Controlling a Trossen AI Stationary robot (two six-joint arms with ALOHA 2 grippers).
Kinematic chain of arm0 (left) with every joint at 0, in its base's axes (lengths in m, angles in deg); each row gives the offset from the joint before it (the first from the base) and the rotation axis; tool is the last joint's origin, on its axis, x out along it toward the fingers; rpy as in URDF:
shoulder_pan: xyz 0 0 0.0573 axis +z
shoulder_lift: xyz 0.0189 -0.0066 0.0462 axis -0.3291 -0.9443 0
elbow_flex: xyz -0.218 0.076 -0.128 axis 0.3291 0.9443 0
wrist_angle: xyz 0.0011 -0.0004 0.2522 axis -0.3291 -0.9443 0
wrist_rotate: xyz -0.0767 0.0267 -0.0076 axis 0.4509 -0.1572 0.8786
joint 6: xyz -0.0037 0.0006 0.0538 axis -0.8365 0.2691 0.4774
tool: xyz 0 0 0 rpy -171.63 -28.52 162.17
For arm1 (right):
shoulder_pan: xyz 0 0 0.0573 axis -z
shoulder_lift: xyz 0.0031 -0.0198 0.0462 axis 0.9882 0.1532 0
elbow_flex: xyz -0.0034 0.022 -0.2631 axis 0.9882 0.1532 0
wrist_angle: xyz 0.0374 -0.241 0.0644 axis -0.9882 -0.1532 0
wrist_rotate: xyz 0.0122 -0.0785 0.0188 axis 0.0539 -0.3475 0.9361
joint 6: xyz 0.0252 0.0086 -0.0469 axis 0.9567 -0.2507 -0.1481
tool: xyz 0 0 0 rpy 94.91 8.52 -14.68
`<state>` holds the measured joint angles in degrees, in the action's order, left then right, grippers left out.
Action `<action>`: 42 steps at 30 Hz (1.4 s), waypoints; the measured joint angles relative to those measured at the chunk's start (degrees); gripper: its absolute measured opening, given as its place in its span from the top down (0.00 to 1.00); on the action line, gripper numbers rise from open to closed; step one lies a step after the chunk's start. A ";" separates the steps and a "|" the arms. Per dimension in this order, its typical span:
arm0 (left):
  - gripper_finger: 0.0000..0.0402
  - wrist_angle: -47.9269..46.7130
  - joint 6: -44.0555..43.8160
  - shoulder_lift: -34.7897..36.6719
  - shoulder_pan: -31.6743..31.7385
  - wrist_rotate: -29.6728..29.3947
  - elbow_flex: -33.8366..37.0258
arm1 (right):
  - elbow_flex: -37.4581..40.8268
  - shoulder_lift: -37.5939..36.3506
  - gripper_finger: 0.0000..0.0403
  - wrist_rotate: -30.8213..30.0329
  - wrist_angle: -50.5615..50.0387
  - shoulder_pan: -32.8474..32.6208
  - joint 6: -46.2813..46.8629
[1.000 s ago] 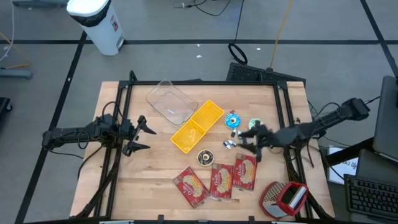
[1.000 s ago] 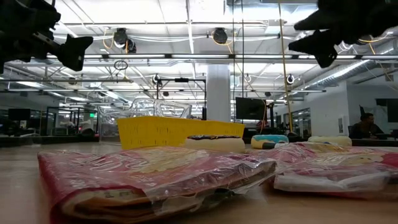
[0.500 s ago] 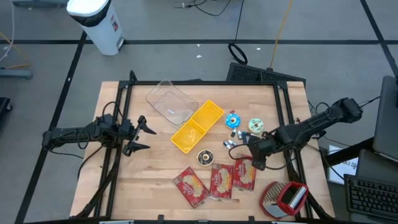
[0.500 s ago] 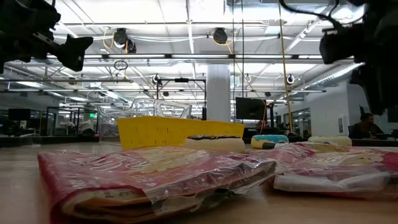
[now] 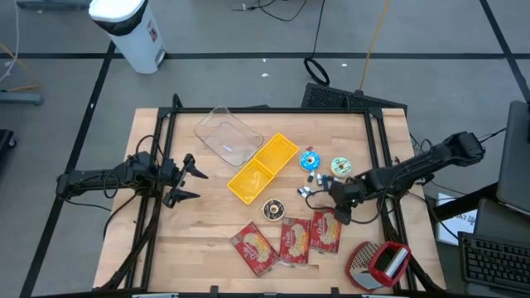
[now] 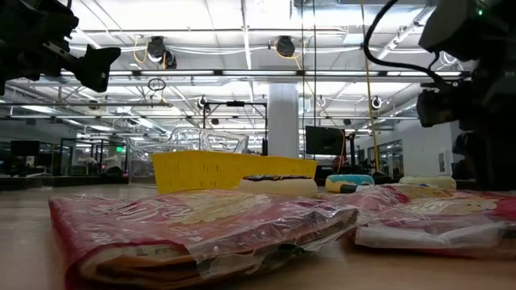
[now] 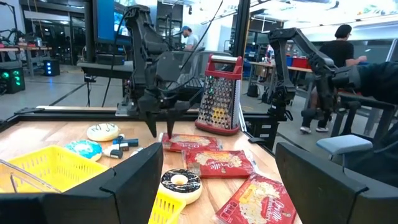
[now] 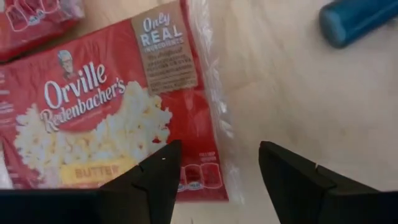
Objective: Pick & Place Food Item
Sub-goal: Put the right red popcorn bag into the transparent bin
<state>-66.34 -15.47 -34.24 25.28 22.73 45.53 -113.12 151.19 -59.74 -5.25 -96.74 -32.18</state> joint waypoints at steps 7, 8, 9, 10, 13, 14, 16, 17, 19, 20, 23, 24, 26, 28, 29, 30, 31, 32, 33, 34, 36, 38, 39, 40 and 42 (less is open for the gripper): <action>0.23 0.04 -0.02 0.00 0.01 0.00 0.00 | 3.87 -0.24 0.51 1.55 4.44 0.02 -0.47; 0.23 -0.02 0.00 0.02 0.00 0.00 0.00 | 3.93 -0.22 0.51 2.27 4.70 0.02 -1.22; 0.23 -0.04 0.00 0.00 0.02 0.00 0.00 | 3.94 -0.20 0.52 2.52 4.77 0.02 -1.99; 0.23 0.02 0.00 0.00 0.00 0.00 0.00 | 3.98 -0.19 0.54 2.85 4.98 0.02 -2.64; 0.23 -0.01 -0.01 0.01 0.01 0.00 0.00 | 4.01 -0.13 0.62 4.07 5.96 0.07 -4.23; 0.23 0.04 0.00 0.00 0.00 0.00 0.00 | 4.03 -0.13 0.66 4.50 6.09 0.07 -4.65; 0.23 0.02 -0.01 0.00 0.00 0.00 -0.01 | 4.03 -0.09 0.74 5.02 6.09 0.07 -5.18; 0.23 0.01 -0.01 0.00 0.00 0.00 0.00 | 4.08 -0.07 0.79 5.26 6.08 0.05 -5.48; 0.23 0.02 0.00 0.00 0.00 0.00 0.00 | 4.13 -0.02 0.88 5.60 5.91 0.01 -5.61; 0.23 0.02 -0.01 0.00 0.01 0.00 0.00 | 4.14 -0.02 0.93 5.87 5.87 0.00 -5.70; 0.23 0.02 -0.02 0.00 0.02 0.00 0.00 | 4.15 -0.03 0.98 6.09 5.86 0.00 -6.17; 0.23 0.02 -0.01 0.01 0.00 0.00 -0.01 | 4.16 -0.21 0.98 6.07 5.89 0.00 -5.83; 0.23 0.02 0.00 0.02 0.00 0.00 0.00 | 4.19 -0.96 0.99 6.03 6.52 -0.01 -5.77; 0.23 0.02 -0.02 0.00 0.01 0.00 0.00 | 4.35 -2.72 1.00 5.43 7.28 -0.05 -5.92; 0.23 0.02 0.00 0.00 0.00 0.00 -0.01 | 4.40 -3.94 1.00 4.89 7.80 -0.07 -6.03; 0.23 0.02 -0.01 0.00 0.01 0.00 0.00 | 4.39 -5.36 1.00 3.95 8.56 -0.07 -6.12; 0.23 0.02 -0.01 0.00 0.02 0.00 0.00 | 4.34 -6.97 1.00 3.27 9.37 -0.07 -6.30; 0.23 0.03 0.00 0.00 0.01 0.00 0.00 | 4.27 -8.62 1.00 2.32 9.89 -0.07 -6.35; 0.23 0.04 -0.01 0.00 0.02 0.00 0.00 | 4.27 -10.42 1.00 1.52 10.04 -0.07 -6.64; 0.23 0.02 0.00 0.00 0.01 0.00 0.00 | 4.27 -12.25 1.00 0.59 10.19 -0.23 -6.77; 0.23 0.02 -0.02 0.00 0.00 0.00 0.00 | 4.27 -15.94 1.00 -1.55 11.35 -0.76 -7.19; 0.23 0.02 -0.02 0.00 0.02 0.00 0.00 | 4.25 -19.59 1.00 -3.81 12.88 -1.66 -8.66; 0.23 0.02 0.00 0.00 0.02 0.00 0.00 | 4.25 -21.26 1.00 -4.81 13.66 -2.18 -9.80; 0.23 0.04 -0.02 0.00 0.02 0.00 0.00 | 4.25 -22.81 1.00 -5.96 14.64 -2.74 -11.22; 0.23 0.03 -0.01 0.00 0.01 0.00 0.00 | 4.25 -25.75 1.00 -8.39 17.30 -3.75 -15.01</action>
<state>-66.31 -15.48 -34.24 25.29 22.73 45.53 -108.88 125.44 -68.12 12.05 -100.49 -47.19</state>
